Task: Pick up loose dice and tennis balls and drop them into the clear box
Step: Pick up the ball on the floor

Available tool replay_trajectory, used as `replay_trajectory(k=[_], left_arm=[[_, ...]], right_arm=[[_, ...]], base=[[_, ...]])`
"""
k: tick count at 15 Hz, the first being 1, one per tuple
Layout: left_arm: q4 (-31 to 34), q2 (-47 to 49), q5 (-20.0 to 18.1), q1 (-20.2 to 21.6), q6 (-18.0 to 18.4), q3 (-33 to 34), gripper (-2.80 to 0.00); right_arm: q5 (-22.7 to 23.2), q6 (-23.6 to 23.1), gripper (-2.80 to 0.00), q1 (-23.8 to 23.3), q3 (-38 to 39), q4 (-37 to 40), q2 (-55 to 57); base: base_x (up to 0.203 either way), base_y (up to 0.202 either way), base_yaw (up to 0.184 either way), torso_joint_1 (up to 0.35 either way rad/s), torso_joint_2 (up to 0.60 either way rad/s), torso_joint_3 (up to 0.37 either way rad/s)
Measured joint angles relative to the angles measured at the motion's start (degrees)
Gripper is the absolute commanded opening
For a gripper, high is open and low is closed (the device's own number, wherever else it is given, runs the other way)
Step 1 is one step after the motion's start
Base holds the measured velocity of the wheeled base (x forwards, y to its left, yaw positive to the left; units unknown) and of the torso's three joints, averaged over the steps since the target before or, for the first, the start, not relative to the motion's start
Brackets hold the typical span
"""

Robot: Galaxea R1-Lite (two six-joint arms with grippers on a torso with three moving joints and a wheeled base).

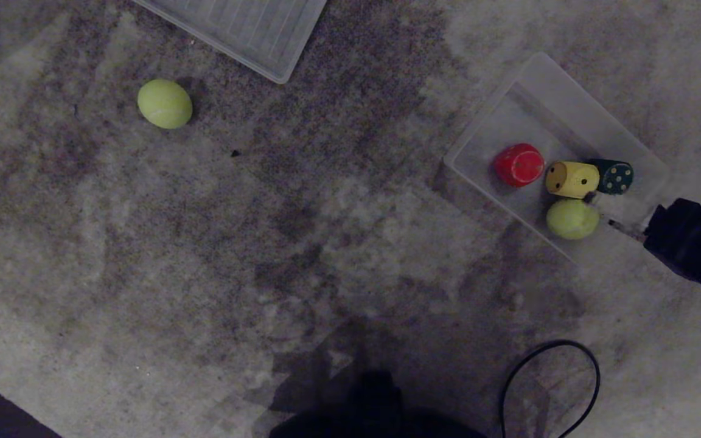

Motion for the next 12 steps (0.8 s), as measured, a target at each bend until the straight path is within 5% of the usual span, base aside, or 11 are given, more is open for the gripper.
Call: replay_trajectory(k=[3,7,12], left_arm=[[0.0,0.0,0.02,0.0,0.03,0.0,-2.8],[0.0,0.0,0.0,0.0,-0.01,0.0,-2.8],[0.0,0.0,0.01,0.0,-0.01,0.0,-2.8]], right_arm=[[-0.06,-4.16,-2.8,-0.41,7.18,9.45,-10.82],[-0.13,-16.81,-2.8,-3.37,16.66,24.54,-25.97],[-2.54,-22.72,-2.8,-6.3,22.46,40.13,-45.28]], base=[[0.0,0.0,0.0,0.0,0.0,0.0],[0.0,0.0,0.0,0.0,0.0,0.0],[0.0,0.0,0.0,0.0,0.0,0.0]])
